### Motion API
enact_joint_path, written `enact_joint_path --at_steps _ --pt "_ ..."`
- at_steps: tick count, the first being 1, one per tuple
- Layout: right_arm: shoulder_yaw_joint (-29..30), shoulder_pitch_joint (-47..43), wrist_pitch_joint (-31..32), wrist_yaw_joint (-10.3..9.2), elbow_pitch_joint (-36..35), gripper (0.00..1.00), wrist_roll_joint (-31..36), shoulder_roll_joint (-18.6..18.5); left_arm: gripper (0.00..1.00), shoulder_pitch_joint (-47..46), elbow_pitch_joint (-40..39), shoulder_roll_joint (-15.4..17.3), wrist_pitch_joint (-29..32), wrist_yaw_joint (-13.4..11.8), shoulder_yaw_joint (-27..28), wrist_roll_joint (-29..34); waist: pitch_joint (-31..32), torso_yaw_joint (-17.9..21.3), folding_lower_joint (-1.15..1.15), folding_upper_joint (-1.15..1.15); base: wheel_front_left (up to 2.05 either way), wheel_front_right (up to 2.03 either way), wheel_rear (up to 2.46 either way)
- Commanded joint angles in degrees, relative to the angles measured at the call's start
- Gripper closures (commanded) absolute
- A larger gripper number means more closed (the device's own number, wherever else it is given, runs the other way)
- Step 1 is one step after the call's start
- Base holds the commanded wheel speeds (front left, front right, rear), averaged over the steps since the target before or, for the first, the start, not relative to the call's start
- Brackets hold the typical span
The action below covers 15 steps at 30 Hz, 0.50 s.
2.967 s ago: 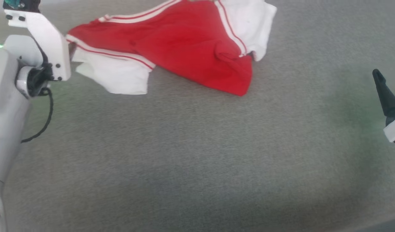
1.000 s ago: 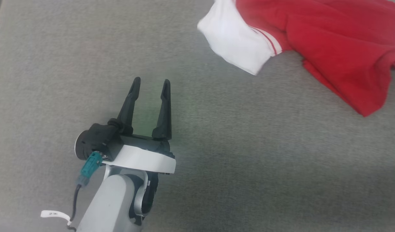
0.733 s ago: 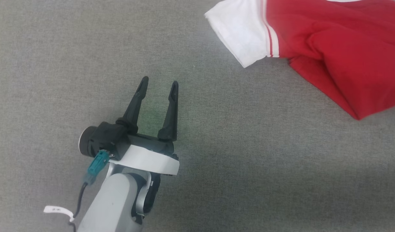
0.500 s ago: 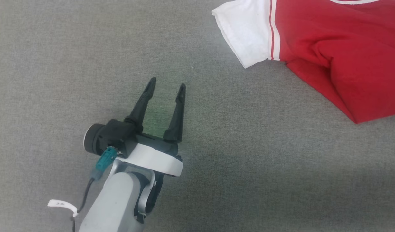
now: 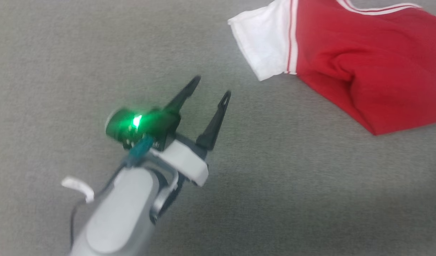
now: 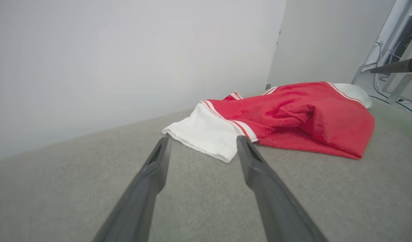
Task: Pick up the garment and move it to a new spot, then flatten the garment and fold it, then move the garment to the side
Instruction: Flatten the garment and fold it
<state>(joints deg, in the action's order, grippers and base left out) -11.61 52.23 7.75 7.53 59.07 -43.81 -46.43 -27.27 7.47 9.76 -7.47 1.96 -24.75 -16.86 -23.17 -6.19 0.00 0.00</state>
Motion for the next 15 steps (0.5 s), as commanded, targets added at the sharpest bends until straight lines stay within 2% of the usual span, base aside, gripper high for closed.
enact_joint_path --at_steps 1,3,5,7,8,10,12,13,15 --pt "-0.16 -0.50 -2.24 -0.08 -0.83 0.00 -0.17 0.48 0.00 -2.25 0.12 0.68 1.16 0.80 -0.30 0.72 1.05 1.25 0.00 0.00 0.00 0.00 0.00" --pt "-1.59 -3.04 -7.32 -0.08 -4.11 0.00 -0.46 1.90 0.00 -6.90 0.72 3.11 5.16 2.55 -0.90 1.22 1.97 3.50 0.00 0.00 0.00 0.00 0.00" --pt "-2.20 -3.96 -8.91 -0.08 -5.78 0.00 -0.94 2.43 0.00 -8.81 0.93 3.96 6.59 3.02 -0.98 1.28 2.11 4.39 0.00 0.00 0.00 0.00 0.00" --pt "-4.14 -6.64 -11.91 -0.06 -10.66 0.00 -1.82 3.39 0.00 -12.42 2.06 5.53 9.50 4.02 -1.40 0.55 2.26 6.27 0.00 0.00 0.00 0.00 0.00" --pt "-5.70 -9.60 -14.56 -0.08 -15.84 0.00 -3.46 4.33 0.00 -16.33 4.01 7.17 12.45 4.84 -1.51 -1.17 2.00 8.60 0.00 0.00 0.00 0.00 0.00" --pt "-7.34 -12.34 -17.11 -0.08 -21.04 0.00 -4.18 4.88 0.00 -20.30 6.75 8.49 15.97 5.25 -2.00 -4.02 1.35 11.06 0.00 0.00 0.00 0.00 0.00" --pt "-8.11 -14.84 -18.71 -0.07 -25.51 0.00 -5.46 5.83 0.00 -24.86 9.98 10.17 20.12 5.43 -3.26 -6.46 0.43 13.54 0.00 0.00 0.00 0.00 0.00" --pt "-8.11 -14.84 -18.71 -0.07 -25.51 0.00 -5.46 5.83 0.00 -24.86 9.98 10.17 20.12 5.43 -3.26 -6.46 0.43 13.54 0.00 0.00 0.00 0.00 0.00" --pt "-8.69 -16.79 -19.73 -0.08 -29.38 0.00 -6.11 6.45 0.00 -29.24 13.24 11.52 24.57 5.49 -5.81 -10.19 -0.82 15.95 0.00 0.00 0.00 0.00 0.00"
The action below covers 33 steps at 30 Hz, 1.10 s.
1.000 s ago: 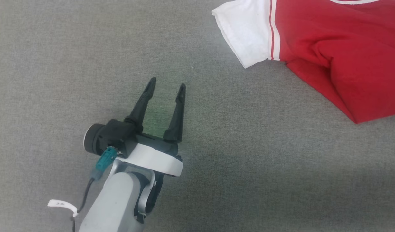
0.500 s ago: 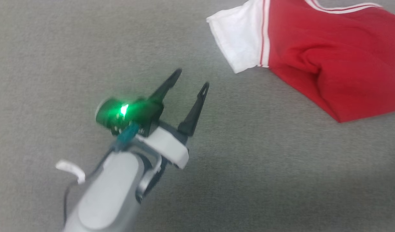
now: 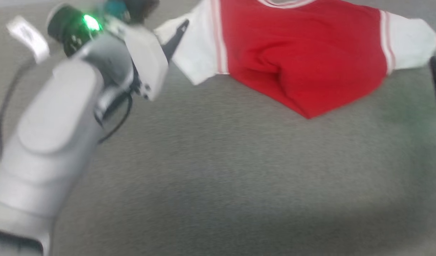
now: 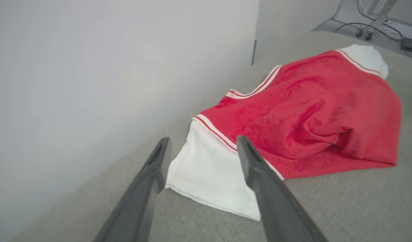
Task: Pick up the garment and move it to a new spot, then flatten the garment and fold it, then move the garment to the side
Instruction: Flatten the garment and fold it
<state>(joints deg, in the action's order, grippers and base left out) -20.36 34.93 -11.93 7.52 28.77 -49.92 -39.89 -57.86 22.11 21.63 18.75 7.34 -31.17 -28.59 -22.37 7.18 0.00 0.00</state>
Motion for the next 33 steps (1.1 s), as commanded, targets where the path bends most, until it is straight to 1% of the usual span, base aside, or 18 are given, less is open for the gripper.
enact_joint_path --at_steps 1,4,6,9,12,15,19,22,23,24,26,27,30,33 --pt "0.13 -0.44 -0.52 -0.07 -0.47 0.00 -0.16 0.18 0.00 -0.97 0.60 0.00 0.58 0.11 -0.25 -0.76 -2.27 3.63 0.00 0.00 0.00 0.00 0.00" --pt "-0.47 -2.34 -0.98 -0.07 -4.43 0.00 -0.07 1.65 0.00 -7.93 6.55 2.60 7.66 0.07 -2.83 -6.41 -4.76 7.07 0.00 0.00 0.00 0.00 0.00" --pt "-0.96 -2.84 -1.14 -0.03 -6.37 0.00 -0.02 2.39 0.00 -11.74 10.64 3.26 11.76 0.09 -3.91 -9.31 -6.38 9.16 0.00 0.00 0.00 0.00 0.00" --pt "-1.29 -3.27 -1.29 -0.04 -8.71 0.00 0.03 3.36 0.00 -16.71 16.98 4.50 17.52 0.11 -4.52 -12.60 -8.60 11.90 0.00 0.00 0.00 0.00 0.00" --pt "-1.48 -3.17 -1.45 -0.04 -9.90 0.00 0.07 3.83 0.00 -20.13 22.01 5.24 22.93 0.11 -5.07 -14.40 -10.37 13.85 0.00 0.00 0.00 0.00 0.00" --pt "-1.67 -2.82 -1.75 -0.04 -10.86 0.00 0.14 4.22 0.00 -22.89 25.76 6.40 26.91 0.11 -6.21 -14.47 -11.97 15.13 0.00 0.00 0.00 0.00 0.00" --pt "-1.57 -2.22 -1.90 -0.04 -11.61 0.00 0.28 4.29 0.00 -24.84 29.40 7.34 31.08 0.11 -7.89 -14.41 -13.31 15.78 0.00 0.00 0.00 0.00 0.00" --pt "-1.34 -1.79 -2.04 -0.04 -11.79 0.00 0.55 3.67 0.00 -23.71 31.75 6.71 35.06 0.11 -7.81 -17.19 -13.52 15.54 0.00 0.00 0.00 0.00 0.00" --pt "-1.24 -1.54 -1.97 -0.04 -11.75 0.00 0.62 3.41 0.15 -23.06 31.74 5.91 36.87 0.13 -8.02 -18.23 -13.53 15.33 0.00 0.00 0.00 0.00 0.00" --pt "-1.17 -1.25 -1.79 -0.04 -11.71 0.00 0.78 2.96 0.47 -22.77 31.70 5.44 38.29 0.15 -7.89 -19.64 -13.53 15.06 0.00 0.00 0.00 0.00 0.00" --pt "-1.21 -0.35 -1.10 -0.04 -11.86 0.00 1.14 1.93 0.93 -22.63 31.23 4.59 40.67 0.18 -7.92 -21.38 -13.58 14.49 0.00 0.00 0.00 0.00 0.00" --pt "-1.36 0.40 -0.51 -0.04 -12.26 0.00 1.12 1.52 1.00 -22.65 30.52 4.32 41.33 0.18 -8.26 -22.03 -13.66 14.18 0.00 0.00 0.00 0.00 0.00" --pt "-1.81 3.53 2.40 -0.04 -13.45 0.00 -0.33 -0.37 1.00 -23.41 28.26 4.54 40.75 0.17 -9.28 -22.42 -14.34 13.10 0.00 0.00 0.00 0.00 0.00" --pt "-3.76 8.02 7.94 -0.04 -14.00 0.00 -3.56 -2.34 1.00 -24.40 27.11 3.88 39.88 0.13 -10.10 -22.74 -15.32 11.93 0.00 0.00 0.00 0.00 0.00"
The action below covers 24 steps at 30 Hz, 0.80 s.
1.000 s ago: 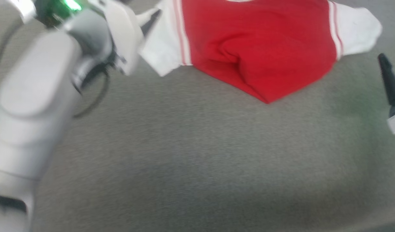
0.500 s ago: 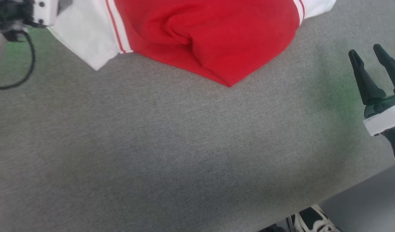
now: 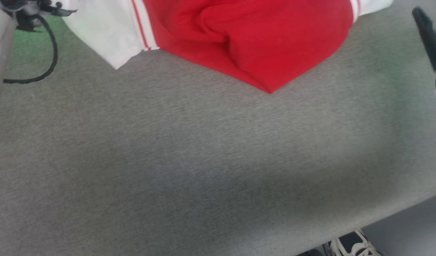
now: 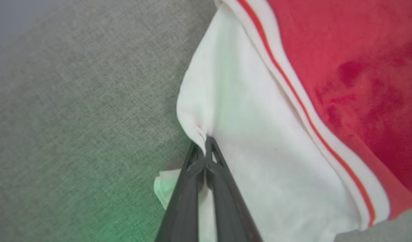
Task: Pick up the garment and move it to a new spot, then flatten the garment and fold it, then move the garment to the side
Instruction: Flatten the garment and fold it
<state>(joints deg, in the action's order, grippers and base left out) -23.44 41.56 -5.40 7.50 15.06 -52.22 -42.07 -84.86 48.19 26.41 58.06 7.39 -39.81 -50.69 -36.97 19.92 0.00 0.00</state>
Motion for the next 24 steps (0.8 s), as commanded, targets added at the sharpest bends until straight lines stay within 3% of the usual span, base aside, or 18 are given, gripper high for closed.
enact_joint_path --at_steps 1,9,17,24 --pt "-1.58 3.30 3.55 -0.01 -0.21 0.00 -2.74 -1.01 1.00 2.26 0.61 -1.27 0.29 0.08 -1.75 -0.76 -1.11 -1.29 0.00 0.00 0.00 0.00 0.00" --pt "-9.80 19.68 15.13 -0.02 8.46 0.00 -6.16 -7.43 1.00 0.13 -2.46 -4.63 -0.91 0.09 -4.86 -2.25 -4.62 -6.10 0.00 0.00 0.00 0.00 0.00" --pt "-18.83 29.50 19.33 -0.02 17.74 0.00 -7.01 -8.05 1.00 -1.43 -4.49 -6.29 -1.81 0.08 -7.51 -4.74 -7.94 -8.90 0.00 0.00 0.00 0.00 0.00" --pt "-26.86 32.07 22.15 -0.02 22.82 0.00 -12.43 -6.47 1.00 -2.70 -4.87 -6.09 -2.48 -0.06 -10.25 -5.64 -10.01 -9.42 0.00 0.00 0.00 0.00 0.00"
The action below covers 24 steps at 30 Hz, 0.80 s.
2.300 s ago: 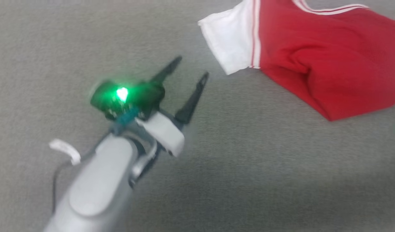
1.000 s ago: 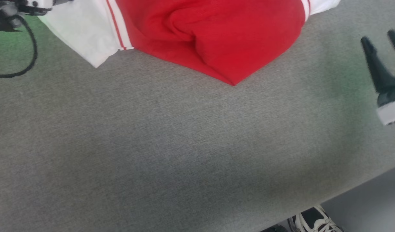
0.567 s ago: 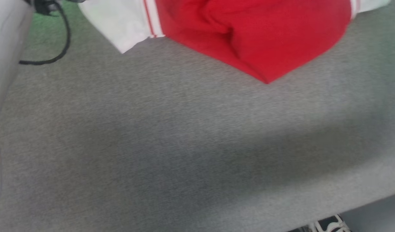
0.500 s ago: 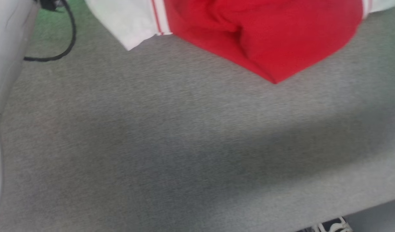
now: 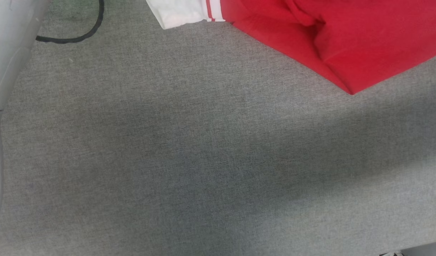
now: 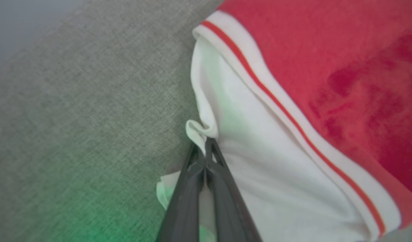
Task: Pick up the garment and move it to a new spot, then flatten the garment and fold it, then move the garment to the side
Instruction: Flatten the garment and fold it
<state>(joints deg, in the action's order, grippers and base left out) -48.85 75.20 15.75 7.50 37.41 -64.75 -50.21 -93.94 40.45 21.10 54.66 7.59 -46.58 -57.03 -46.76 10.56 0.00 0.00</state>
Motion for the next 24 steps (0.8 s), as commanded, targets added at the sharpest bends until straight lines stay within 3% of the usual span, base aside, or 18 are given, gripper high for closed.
enact_joint_path --at_steps 1,2,4,5,9,13,21,24 --pt "-2.32 -1.43 1.65 -0.02 1.14 0.00 -0.76 1.85 1.00 6.23 2.89 -0.74 0.82 -0.26 -3.74 0.45 -0.40 -0.07 0.00 0.00 0.00 0.00 0.00" --pt "-3.39 -1.28 2.26 -0.02 1.69 0.33 -1.19 1.91 1.00 5.99 2.96 -0.70 0.72 -0.26 -4.01 0.18 -0.54 -0.08 0.00 0.00 0.00 0.00 0.00" --pt "-4.65 -0.83 2.26 -0.03 2.41 0.82 -2.91 2.04 1.00 5.77 3.11 -0.84 0.27 -0.27 -4.31 -0.61 -0.72 -0.12 0.00 0.00 0.00 0.00 0.00" --pt "-5.25 -0.53 2.77 -0.06 2.81 1.00 -3.56 2.20 1.00 5.62 3.30 -0.85 0.16 -0.27 -4.43 -0.89 -0.77 -0.11 0.00 0.00 0.00 0.00 0.00" --pt "-6.65 1.09 0.29 -0.14 4.23 1.00 -4.95 1.24 1.00 5.32 3.86 -0.86 -2.14 -0.31 -4.72 -1.43 -0.55 -0.22 0.00 0.00 0.00 0.00 0.00" --pt "-6.39 3.12 -5.98 -0.25 4.94 1.00 -5.49 -0.54 1.00 5.31 2.52 -1.45 -8.21 -0.28 -3.38 -3.12 1.22 -1.09 0.00 0.00 0.00 0.00 0.00" --pt "-3.26 5.63 -16.57 -0.06 5.90 1.00 -9.32 -4.07 1.00 4.31 -1.02 -0.52 -29.40 -0.18 0.56 -6.10 6.99 -4.59 0.00 0.00 0.00 0.00 0.00" --pt "-3.47 8.91 -19.15 -0.06 8.19 1.00 -7.42 -4.21 1.00 4.54 -0.80 -0.18 -37.44 -0.17 1.34 -7.39 9.56 -6.53 0.00 0.00 0.00 0.00 0.00"
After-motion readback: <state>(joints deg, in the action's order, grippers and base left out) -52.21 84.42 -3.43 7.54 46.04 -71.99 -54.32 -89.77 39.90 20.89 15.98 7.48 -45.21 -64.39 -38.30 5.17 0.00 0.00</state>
